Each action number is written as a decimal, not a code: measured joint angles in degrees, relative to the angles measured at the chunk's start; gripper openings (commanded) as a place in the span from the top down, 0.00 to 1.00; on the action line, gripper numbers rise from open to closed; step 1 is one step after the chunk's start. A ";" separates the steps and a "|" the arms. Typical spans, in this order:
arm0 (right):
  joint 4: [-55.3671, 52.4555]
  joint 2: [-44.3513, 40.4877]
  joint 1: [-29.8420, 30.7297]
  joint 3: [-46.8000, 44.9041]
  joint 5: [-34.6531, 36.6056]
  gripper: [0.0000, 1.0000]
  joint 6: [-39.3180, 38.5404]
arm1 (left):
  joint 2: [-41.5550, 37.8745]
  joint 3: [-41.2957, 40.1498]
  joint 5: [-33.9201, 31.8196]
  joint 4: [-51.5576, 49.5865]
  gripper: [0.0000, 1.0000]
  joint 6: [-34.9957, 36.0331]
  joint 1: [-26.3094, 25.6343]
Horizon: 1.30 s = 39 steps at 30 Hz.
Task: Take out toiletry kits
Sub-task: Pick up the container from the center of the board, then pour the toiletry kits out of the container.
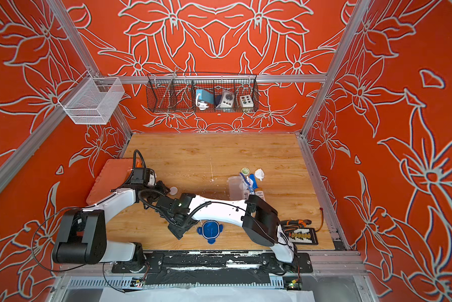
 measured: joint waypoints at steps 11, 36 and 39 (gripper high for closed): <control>-7.37 1.31 -1.27 5.05 -4.85 0.53 0.48 | 0.17 0.00 0.68 0.52 0.66 -0.35 0.48; -11.19 -0.90 -2.08 2.80 -8.83 0.60 0.79 | -3.43 0.22 2.14 0.11 0.66 -1.68 0.59; -11.56 -1.90 -2.05 2.21 -8.94 0.61 0.74 | -3.50 0.79 2.14 -0.15 0.66 -1.70 0.59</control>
